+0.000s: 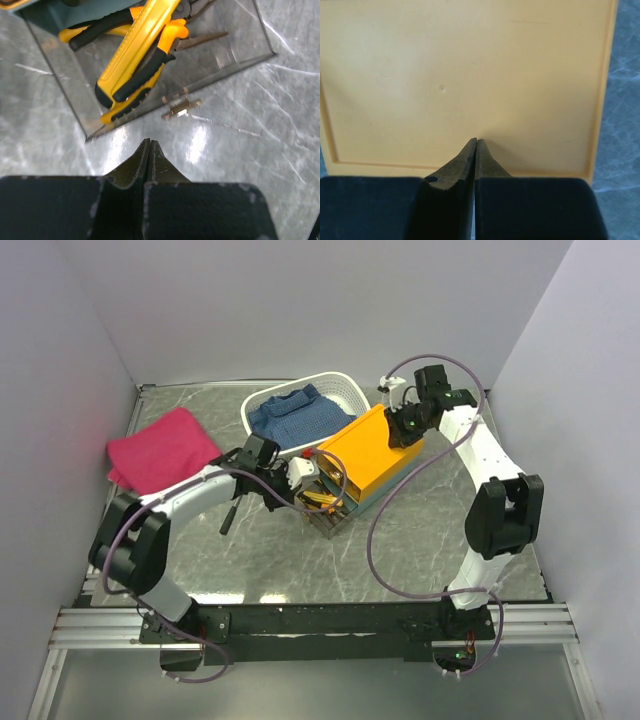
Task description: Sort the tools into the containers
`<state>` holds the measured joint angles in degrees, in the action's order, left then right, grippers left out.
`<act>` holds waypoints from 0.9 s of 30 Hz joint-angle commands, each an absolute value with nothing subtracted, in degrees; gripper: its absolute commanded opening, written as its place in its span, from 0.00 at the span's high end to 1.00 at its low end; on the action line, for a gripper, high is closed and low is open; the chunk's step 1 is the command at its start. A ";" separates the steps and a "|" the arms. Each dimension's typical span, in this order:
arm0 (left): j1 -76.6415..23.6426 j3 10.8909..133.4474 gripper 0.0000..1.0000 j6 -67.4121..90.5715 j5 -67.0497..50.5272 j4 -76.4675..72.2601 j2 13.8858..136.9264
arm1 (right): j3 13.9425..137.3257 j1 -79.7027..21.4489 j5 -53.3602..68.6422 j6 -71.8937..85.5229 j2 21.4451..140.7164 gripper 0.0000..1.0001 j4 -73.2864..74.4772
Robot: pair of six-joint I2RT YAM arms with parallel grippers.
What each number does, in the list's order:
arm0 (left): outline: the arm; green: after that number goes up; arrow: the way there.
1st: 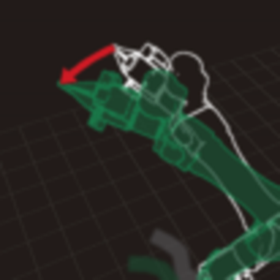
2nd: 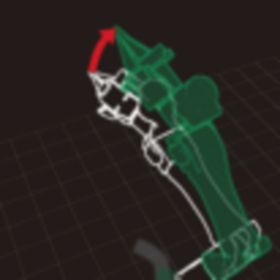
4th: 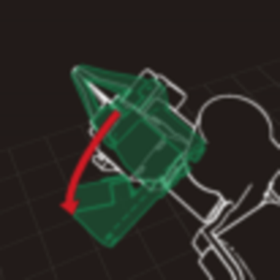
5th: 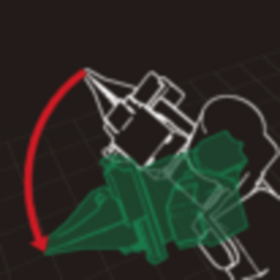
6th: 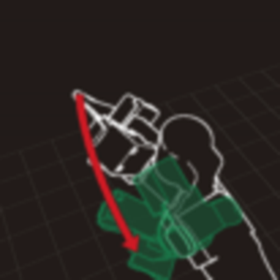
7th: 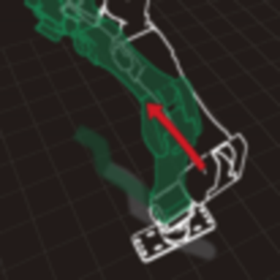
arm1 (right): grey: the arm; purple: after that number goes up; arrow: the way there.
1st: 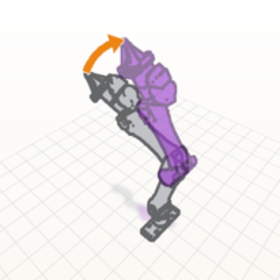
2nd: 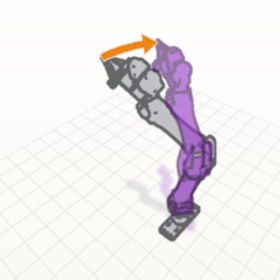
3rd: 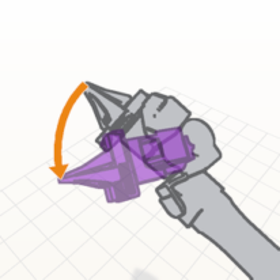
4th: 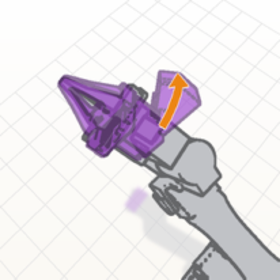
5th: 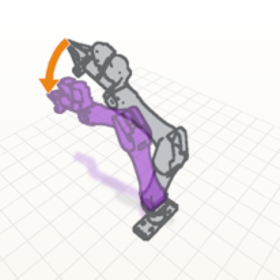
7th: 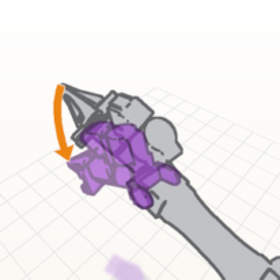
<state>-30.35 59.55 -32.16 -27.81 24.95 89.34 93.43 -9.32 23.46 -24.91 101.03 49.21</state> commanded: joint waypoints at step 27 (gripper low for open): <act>-34.55 69.36 0.99 -7.39 -33.49 -8.09 108.03 | 87.36 -10.90 29.36 -21.36 106.08 1.00 48.43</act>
